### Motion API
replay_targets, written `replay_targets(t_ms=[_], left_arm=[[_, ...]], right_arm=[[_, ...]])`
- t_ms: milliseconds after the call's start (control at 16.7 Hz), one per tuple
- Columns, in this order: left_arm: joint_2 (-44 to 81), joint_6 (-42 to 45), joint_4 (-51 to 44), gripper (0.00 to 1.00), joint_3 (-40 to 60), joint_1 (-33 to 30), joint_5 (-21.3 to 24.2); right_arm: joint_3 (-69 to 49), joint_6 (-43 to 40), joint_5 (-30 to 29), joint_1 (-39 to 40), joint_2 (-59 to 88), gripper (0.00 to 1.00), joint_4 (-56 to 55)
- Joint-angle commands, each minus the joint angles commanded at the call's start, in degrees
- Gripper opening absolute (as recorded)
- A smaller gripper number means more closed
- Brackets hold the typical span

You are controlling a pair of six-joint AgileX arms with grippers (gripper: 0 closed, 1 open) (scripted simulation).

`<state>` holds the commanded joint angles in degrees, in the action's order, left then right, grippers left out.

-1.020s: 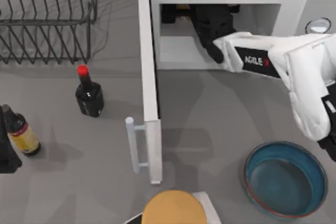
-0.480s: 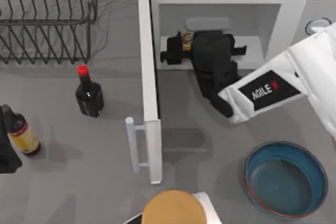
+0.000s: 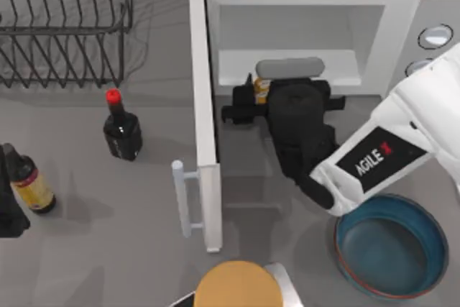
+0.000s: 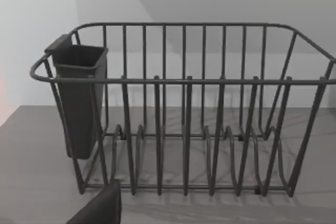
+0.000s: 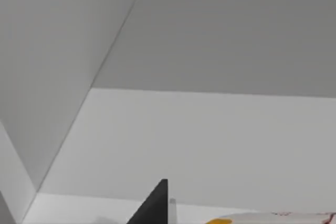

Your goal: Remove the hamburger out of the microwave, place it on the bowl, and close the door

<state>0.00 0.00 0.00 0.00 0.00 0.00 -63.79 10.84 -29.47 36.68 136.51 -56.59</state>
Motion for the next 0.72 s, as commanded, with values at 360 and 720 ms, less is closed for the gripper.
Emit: replay_targets(t_ms=[360,720], left_arm=[[0.0,0.0,0.0,1.0,0.0,0.0,0.0],[0.0,0.0,0.0,1.0,0.0,0.0,0.0]], right_arm=[[-0.51,0.11,0.32,-0.48,-2.21,0.0,2.46],[-1.46,0.2,0.47,-0.45,-15.11,0.0,16.7]])
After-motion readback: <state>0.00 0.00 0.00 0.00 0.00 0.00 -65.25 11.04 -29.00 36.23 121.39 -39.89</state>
